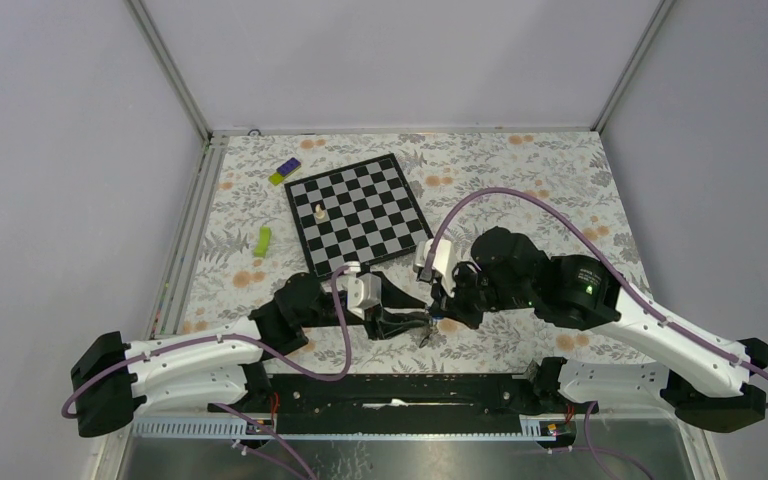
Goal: Remove the keys from the keyring
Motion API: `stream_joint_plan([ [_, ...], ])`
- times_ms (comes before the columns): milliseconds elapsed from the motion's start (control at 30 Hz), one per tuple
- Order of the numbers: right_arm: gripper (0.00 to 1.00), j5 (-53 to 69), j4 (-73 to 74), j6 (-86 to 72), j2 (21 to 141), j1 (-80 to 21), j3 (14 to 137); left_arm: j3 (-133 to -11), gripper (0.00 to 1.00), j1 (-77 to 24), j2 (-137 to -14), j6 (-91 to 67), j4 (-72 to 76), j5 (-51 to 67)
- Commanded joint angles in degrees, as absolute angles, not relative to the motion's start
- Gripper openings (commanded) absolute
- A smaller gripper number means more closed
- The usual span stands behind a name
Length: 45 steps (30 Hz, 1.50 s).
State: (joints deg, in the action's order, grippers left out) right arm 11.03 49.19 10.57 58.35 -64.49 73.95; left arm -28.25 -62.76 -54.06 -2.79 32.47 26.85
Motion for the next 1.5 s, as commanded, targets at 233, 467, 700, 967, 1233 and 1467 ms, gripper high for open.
stream_joint_plan([
  [233, 0.00, 3.4, 45.1, 1.8, 59.0, -64.5, 75.0, -30.9, 0.46, -62.8, -50.0, 0.2, 30.1, 18.7],
  [467, 0.00, 1.3, 43.1, -4.0, 58.9, -64.5, 74.5, -28.9, 0.52, -62.8, -45.3, 3.5, 31.7, 14.4],
  [700, 0.00, -2.7, 41.6, -10.4, 59.6, -64.5, 75.5, -29.0, 0.47, -62.9, -46.2, 3.9, 32.7, 15.4],
  [967, 0.00, -7.1, 41.1, -15.8, 60.1, -64.5, 76.8, -30.0, 0.42, -62.9, -47.8, 3.6, 32.4, 17.3],
  [1233, 0.00, -4.7, 40.1, -16.5, 59.7, -64.5, 76.7, -30.5, 0.41, -62.8, -49.0, 3.6, 32.3, 15.8],
  [1467, 0.00, -3.0, 39.8, -16.4, 59.8, -64.5, 76.4, -31.2, 0.39, -62.8, -50.5, 3.6, 32.4, 14.8],
])
